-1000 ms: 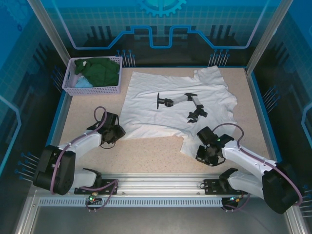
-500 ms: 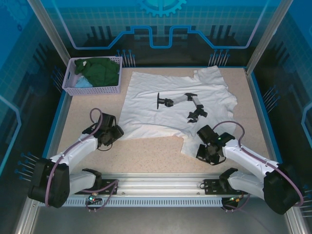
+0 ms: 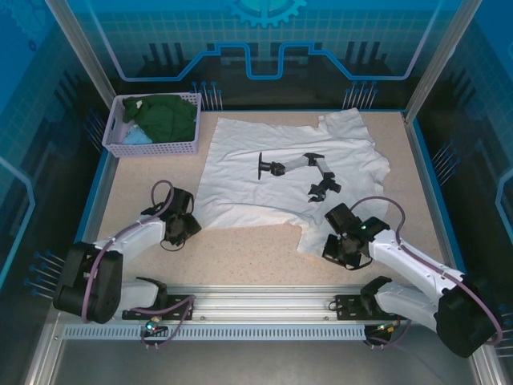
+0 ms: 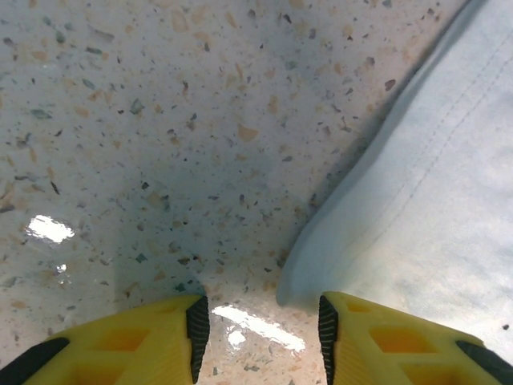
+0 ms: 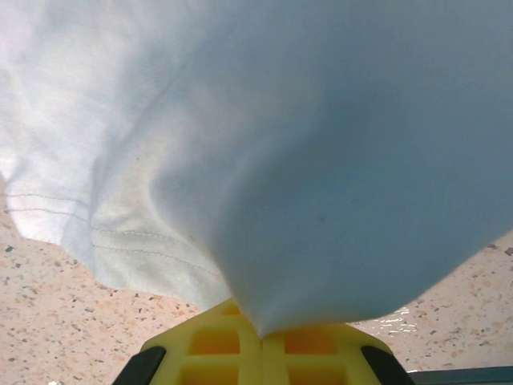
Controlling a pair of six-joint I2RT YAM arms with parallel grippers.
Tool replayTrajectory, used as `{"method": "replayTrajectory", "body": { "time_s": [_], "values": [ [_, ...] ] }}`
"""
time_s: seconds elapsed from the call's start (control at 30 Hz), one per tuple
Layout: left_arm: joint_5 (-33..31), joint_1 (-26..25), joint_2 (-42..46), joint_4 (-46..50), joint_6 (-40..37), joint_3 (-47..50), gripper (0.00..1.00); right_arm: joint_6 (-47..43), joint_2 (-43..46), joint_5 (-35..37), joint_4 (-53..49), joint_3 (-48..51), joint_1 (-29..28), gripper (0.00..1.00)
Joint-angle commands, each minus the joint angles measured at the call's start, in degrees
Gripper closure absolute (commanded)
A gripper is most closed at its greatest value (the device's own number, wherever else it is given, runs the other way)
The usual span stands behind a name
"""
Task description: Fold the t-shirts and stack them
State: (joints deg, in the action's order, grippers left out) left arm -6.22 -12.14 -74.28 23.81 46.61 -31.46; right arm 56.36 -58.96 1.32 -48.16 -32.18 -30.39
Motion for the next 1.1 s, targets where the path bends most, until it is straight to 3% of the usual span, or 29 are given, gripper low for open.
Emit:
{"method": "replayTrajectory", "body": {
  "time_s": [0.0,0.4,1.07],
  "values": [
    [2.65,0.21,-3.38,-6.04,0.36,-0.33,0.58,-0.95,1.04,0.14,-2.13,-1.38,-0.83,0.95],
    [5.12,-0.15,-5.52,-7.38,0.69,-2.72,0.60,-3.06,-2.24,-1.27,-1.78,-3.83,-0.86,0.97],
    [-3.24,-5.09,-7.34,-1.75,-0.54,-7.89,0.61,-4.94,-3.19,-1.83,1.29,-2.38,-0.81,0.99]
  ]
}}
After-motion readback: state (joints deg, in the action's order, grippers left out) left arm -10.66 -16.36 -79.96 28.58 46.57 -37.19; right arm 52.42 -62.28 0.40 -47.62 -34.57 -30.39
